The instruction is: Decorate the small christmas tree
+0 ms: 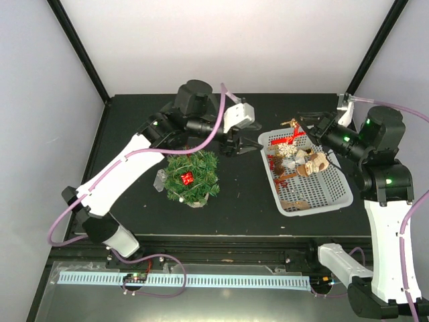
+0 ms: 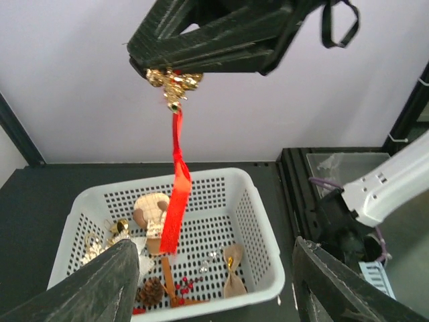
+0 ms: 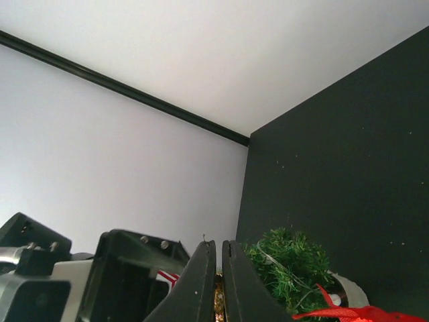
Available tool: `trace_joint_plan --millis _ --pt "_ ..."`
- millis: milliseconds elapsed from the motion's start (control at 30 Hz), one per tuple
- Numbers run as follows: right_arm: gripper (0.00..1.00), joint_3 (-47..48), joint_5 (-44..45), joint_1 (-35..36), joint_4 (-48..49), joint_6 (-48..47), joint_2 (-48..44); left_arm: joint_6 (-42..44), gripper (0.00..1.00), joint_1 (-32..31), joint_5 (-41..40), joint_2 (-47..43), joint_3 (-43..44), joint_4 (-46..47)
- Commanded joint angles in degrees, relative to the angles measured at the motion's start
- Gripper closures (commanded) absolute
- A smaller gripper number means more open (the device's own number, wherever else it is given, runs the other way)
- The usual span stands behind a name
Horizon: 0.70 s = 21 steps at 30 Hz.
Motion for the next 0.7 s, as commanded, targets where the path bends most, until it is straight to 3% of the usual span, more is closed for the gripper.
trace_joint_plan --millis 0,533,667 --pt "0.94 -1.38 -0.61 0.48 3.21 3.64 -1.54 -5.25 0.36 -2.20 -3.31 3.25 0.66 9.22" --pt "0.94 -3.55 0.55 0.46 5.23 7.23 -3.64 -13.18 0.36 -4.60 -0.97 14.18 6.20 16.23" --pt "0.94 -4.46 0.55 0.45 5.53 7.84 -4.30 -14.34 0.46 -4.65 0.55 15.94 7.55 16.62"
